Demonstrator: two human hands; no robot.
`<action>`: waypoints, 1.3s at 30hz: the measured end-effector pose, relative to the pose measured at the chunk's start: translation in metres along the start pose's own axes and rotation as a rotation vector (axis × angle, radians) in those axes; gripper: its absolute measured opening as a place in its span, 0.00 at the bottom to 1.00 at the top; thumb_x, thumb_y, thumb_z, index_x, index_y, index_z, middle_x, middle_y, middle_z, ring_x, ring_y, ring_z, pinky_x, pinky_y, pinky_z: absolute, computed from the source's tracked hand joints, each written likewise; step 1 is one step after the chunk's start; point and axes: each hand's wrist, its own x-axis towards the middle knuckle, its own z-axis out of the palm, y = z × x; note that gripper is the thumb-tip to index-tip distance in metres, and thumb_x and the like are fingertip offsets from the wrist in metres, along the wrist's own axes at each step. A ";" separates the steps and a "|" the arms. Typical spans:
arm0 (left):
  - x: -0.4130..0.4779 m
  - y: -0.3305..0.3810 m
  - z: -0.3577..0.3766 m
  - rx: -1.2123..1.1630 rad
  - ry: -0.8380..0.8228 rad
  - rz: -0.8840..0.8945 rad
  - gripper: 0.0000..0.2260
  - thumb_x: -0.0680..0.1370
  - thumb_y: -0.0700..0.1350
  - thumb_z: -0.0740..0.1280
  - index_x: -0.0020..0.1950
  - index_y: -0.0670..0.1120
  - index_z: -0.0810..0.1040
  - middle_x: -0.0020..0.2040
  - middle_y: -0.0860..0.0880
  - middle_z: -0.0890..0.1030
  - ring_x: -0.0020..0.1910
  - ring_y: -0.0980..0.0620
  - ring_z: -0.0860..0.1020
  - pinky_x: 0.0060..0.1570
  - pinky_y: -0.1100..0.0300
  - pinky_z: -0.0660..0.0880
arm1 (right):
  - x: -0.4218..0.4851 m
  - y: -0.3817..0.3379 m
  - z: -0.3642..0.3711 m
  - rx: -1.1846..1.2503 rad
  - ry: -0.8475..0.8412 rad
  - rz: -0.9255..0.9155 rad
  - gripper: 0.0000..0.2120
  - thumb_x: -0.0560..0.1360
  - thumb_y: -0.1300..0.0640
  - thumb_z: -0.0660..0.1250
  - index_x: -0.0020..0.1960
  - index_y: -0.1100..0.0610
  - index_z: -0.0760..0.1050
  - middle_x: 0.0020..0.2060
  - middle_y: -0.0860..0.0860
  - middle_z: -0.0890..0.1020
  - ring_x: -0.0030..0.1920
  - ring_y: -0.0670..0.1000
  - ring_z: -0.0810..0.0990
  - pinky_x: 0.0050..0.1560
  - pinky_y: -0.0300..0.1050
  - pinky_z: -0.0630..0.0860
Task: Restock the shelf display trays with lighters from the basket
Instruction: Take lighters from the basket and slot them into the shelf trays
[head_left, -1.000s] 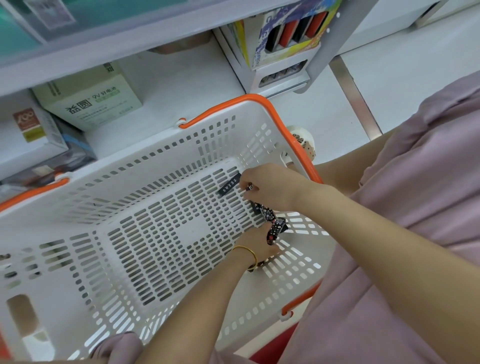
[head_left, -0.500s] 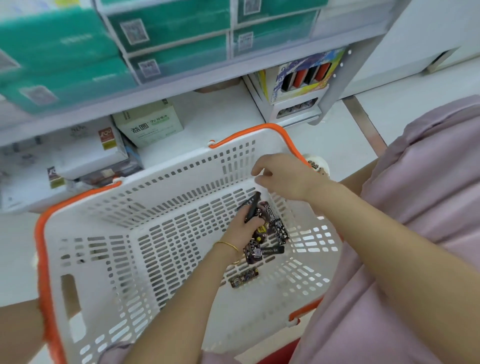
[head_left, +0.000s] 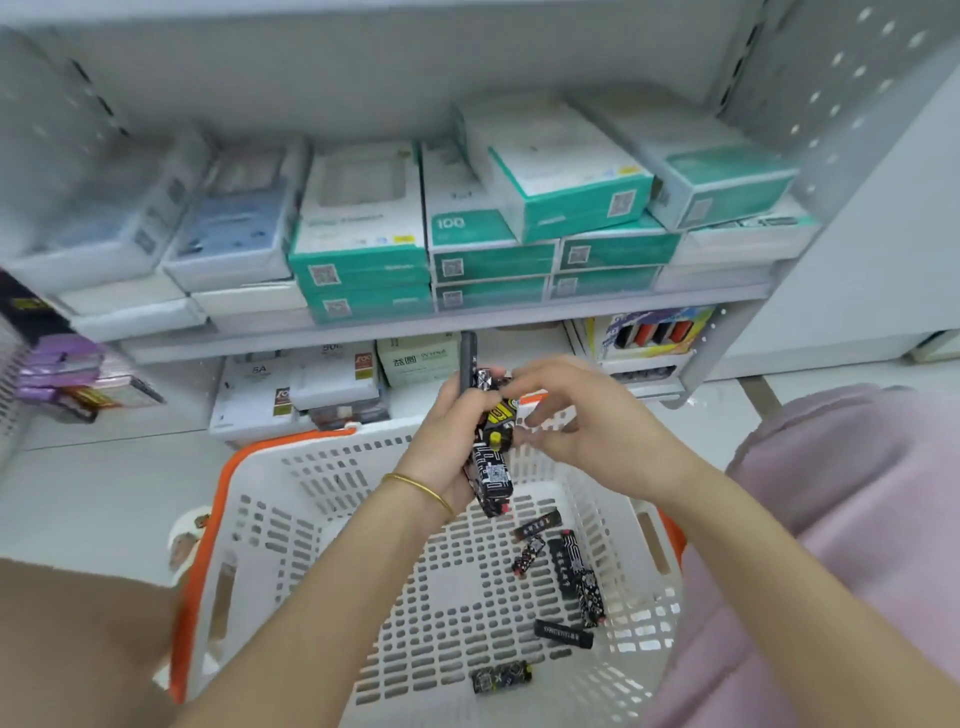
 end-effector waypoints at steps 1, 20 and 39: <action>-0.006 0.009 0.001 -0.018 0.003 -0.005 0.06 0.79 0.38 0.60 0.49 0.49 0.73 0.37 0.45 0.76 0.27 0.52 0.74 0.20 0.67 0.68 | 0.001 -0.008 -0.002 -0.006 0.005 -0.048 0.16 0.70 0.66 0.72 0.50 0.48 0.75 0.54 0.44 0.74 0.44 0.47 0.79 0.43 0.29 0.72; -0.061 0.158 0.021 -0.115 -0.231 0.087 0.09 0.78 0.38 0.62 0.57 0.47 0.72 0.37 0.41 0.75 0.21 0.51 0.71 0.15 0.71 0.64 | 0.031 -0.133 -0.091 -0.257 0.043 -0.324 0.09 0.69 0.57 0.74 0.42 0.51 0.74 0.28 0.39 0.75 0.27 0.42 0.69 0.30 0.31 0.64; -0.049 0.176 0.068 0.000 -0.416 0.087 0.18 0.69 0.43 0.68 0.59 0.47 0.76 0.36 0.43 0.75 0.26 0.49 0.74 0.17 0.68 0.66 | 0.093 -0.175 -0.207 -0.110 0.559 -0.293 0.05 0.77 0.62 0.63 0.52 0.61 0.73 0.43 0.59 0.78 0.30 0.45 0.72 0.25 0.37 0.70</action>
